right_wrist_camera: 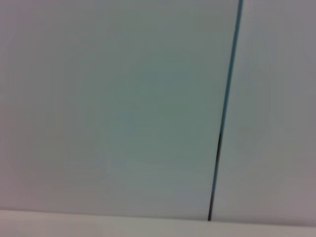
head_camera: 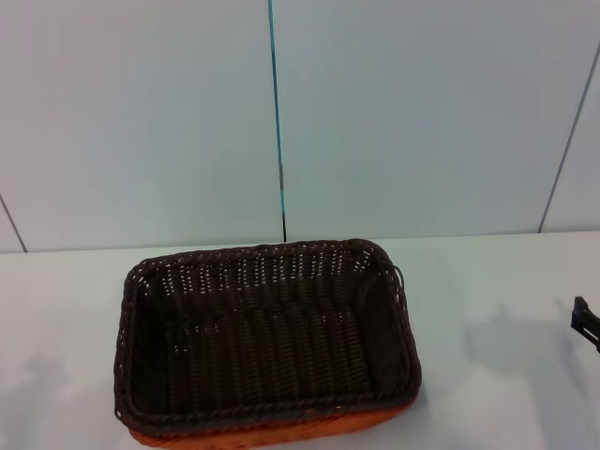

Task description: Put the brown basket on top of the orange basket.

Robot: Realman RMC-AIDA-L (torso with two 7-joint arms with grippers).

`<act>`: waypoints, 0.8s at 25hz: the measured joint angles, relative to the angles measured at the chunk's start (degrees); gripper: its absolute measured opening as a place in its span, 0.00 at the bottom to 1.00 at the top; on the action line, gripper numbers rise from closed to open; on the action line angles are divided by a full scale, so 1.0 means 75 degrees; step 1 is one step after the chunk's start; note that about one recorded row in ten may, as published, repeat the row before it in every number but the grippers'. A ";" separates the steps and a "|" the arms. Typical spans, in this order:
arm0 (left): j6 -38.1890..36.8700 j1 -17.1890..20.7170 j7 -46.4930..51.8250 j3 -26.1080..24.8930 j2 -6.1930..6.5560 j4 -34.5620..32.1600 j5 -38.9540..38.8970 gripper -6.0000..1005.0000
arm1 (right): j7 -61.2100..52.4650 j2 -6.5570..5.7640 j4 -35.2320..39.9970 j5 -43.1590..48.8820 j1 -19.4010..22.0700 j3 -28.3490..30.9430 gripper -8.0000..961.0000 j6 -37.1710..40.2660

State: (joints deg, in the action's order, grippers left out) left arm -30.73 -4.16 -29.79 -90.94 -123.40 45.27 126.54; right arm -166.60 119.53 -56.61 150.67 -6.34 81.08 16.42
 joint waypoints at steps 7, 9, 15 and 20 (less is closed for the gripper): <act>-0.1577 0.0022 0.3545 0.0654 0.0001 -0.1502 0.2084 0.92 | -0.0150 -0.0015 0.0156 -0.0295 0.0321 -0.0760 0.97 0.1280; -0.2194 -0.0011 0.5015 0.0768 0.0019 -0.2015 0.2856 0.92 | -0.0412 -0.0030 0.0166 -0.0297 0.0330 -0.0893 0.97 0.1506; -0.3060 -0.0016 0.6939 0.0763 0.0070 -0.2413 0.4225 0.91 | -0.0709 -0.0049 0.0116 -0.0806 0.0265 -0.1036 0.97 0.1318; -0.3524 -0.0054 0.7593 0.0729 0.0123 -0.2638 0.4291 0.91 | -0.0709 -0.0055 0.0042 -0.1041 0.0447 -0.1483 0.97 0.2083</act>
State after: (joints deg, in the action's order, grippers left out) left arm -57.15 -4.56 27.16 -85.47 -122.48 25.48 158.72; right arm -171.92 119.11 -56.29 142.86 -2.98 69.96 32.04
